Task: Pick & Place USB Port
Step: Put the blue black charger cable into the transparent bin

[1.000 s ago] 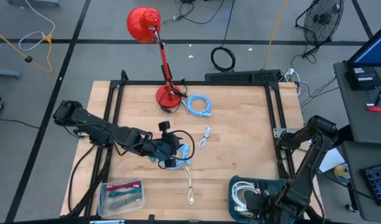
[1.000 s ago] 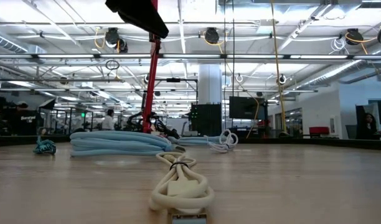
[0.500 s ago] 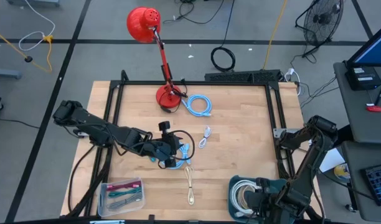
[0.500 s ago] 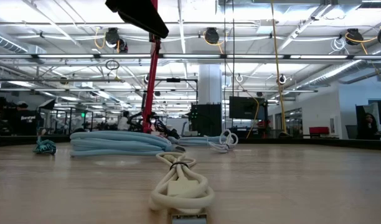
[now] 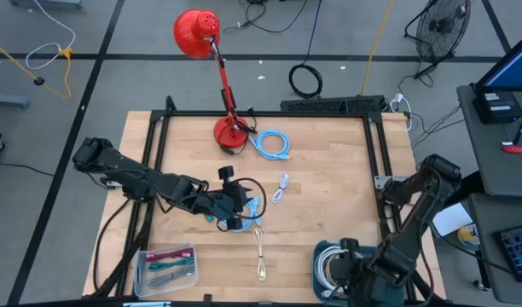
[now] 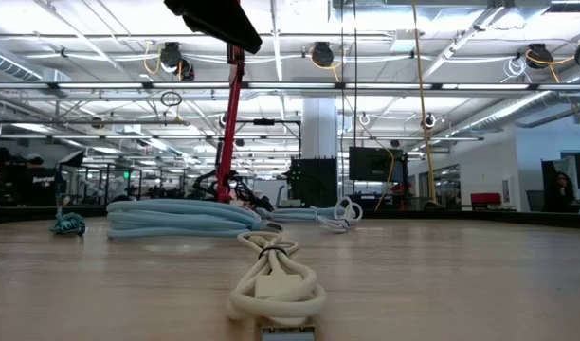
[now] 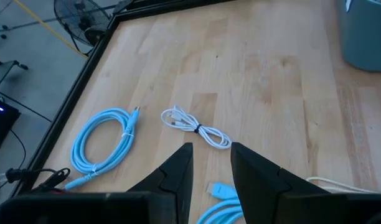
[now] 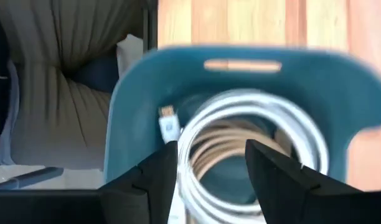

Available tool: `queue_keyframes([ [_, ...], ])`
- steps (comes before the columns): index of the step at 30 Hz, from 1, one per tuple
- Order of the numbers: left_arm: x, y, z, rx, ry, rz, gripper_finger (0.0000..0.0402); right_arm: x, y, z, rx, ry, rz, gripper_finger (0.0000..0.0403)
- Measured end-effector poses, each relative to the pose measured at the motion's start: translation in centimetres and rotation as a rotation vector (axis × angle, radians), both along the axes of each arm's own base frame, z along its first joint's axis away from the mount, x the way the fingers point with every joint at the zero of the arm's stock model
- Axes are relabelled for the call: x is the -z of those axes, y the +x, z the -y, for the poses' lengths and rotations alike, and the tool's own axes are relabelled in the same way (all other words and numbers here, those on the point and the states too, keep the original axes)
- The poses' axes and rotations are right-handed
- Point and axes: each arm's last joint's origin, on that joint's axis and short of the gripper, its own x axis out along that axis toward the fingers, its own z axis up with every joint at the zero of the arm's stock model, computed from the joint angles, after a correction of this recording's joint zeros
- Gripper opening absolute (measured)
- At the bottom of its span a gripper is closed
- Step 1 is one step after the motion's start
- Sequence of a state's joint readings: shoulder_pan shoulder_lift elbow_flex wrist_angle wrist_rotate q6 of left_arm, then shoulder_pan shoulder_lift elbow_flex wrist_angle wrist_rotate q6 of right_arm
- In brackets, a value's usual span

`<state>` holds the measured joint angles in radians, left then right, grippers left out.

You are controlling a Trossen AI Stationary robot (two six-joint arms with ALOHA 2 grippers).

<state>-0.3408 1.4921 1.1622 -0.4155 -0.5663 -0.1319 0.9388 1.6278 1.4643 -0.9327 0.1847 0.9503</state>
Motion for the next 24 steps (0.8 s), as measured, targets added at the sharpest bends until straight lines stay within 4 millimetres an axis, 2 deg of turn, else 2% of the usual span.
queue_keyframes([
  [5,0.0,0.0,0.0,0.000,0.001,0.001,0.0113,-1.3,1.7,1.8,-0.068,-0.043,0.121,0.0174],
  [12,0.0,0.0,0.1,-0.001,-0.007,0.003,0.0113,-4.1,3.5,6.5,-0.065,-0.241,0.318,0.0173],
  [18,0.1,-0.3,0.9,0.009,-0.024,0.002,0.0113,-5.5,5.3,11.0,-0.011,-0.326,0.354,0.0173],
  [24,0.1,-0.8,2.1,0.024,-0.052,0.006,0.0113,-5.6,7.3,15.0,0.038,-0.417,0.338,0.0172],
])
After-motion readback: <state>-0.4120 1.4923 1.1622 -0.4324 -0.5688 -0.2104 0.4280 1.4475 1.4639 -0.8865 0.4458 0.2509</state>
